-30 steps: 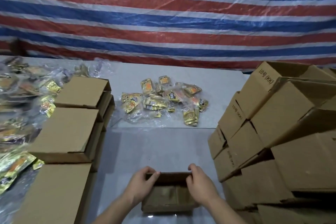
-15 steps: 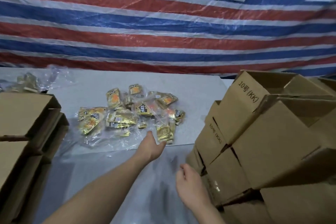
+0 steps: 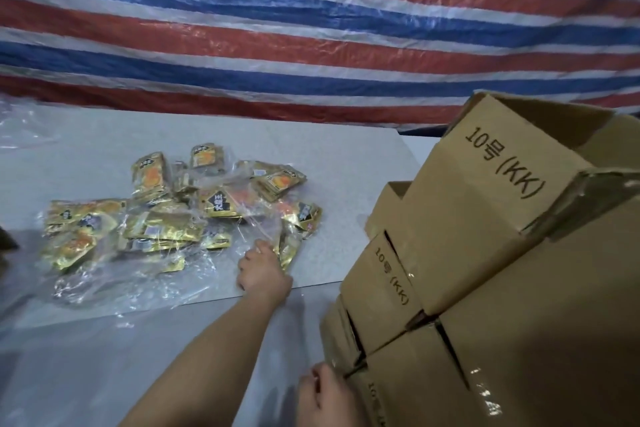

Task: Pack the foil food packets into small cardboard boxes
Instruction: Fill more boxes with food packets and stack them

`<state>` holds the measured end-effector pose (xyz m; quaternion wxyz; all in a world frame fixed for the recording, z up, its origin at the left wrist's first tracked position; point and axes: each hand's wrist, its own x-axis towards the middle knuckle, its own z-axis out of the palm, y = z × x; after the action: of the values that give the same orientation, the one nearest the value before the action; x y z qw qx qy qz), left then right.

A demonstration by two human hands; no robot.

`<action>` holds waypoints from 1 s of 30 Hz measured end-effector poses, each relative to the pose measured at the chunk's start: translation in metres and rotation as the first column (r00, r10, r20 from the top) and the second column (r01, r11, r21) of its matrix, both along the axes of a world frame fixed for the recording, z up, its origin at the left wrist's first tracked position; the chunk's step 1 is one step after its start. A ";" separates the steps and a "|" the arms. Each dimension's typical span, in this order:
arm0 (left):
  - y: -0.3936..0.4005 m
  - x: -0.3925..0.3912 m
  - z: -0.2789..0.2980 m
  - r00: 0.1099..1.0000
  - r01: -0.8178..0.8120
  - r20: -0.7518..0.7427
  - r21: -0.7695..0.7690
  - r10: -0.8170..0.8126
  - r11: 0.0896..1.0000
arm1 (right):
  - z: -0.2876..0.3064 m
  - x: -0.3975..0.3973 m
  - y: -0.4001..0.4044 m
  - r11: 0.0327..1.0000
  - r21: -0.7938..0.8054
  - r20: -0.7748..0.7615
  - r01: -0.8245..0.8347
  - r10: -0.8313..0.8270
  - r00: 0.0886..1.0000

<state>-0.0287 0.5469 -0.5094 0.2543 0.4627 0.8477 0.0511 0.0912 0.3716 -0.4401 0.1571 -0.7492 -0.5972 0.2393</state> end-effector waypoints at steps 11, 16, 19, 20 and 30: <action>-0.131 -0.052 0.064 0.955 -0.001 0.293 0.176 -0.051 0.984 | 0.050 -0.040 0.007 0.929 -0.359 -0.533 0.087 -0.280 0.798; -0.187 -0.058 0.149 0.912 0.001 0.372 0.419 -0.173 0.908 | 0.097 -0.069 0.009 0.915 -0.402 -0.809 -0.032 -0.339 0.480; -0.217 -0.063 0.193 0.889 0.003 0.391 0.514 -0.238 0.858 | 0.120 -0.089 -0.002 0.940 -0.325 -0.931 -0.100 -0.300 0.208; -0.226 -0.066 0.204 0.880 0.005 0.402 0.526 -0.254 0.850 | 0.127 -0.094 -0.007 0.949 -0.298 -0.948 -0.103 -0.282 0.146; -0.324 -0.079 0.234 0.793 0.067 0.452 0.602 -0.409 0.796 | 0.150 -0.078 -0.066 0.975 -0.190 -0.975 -0.117 -0.172 0.143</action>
<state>-0.1076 0.2233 -0.2752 0.3500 0.5878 0.6133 0.3948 0.0131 0.3054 -0.2904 0.4301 -0.4321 -0.3034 0.7323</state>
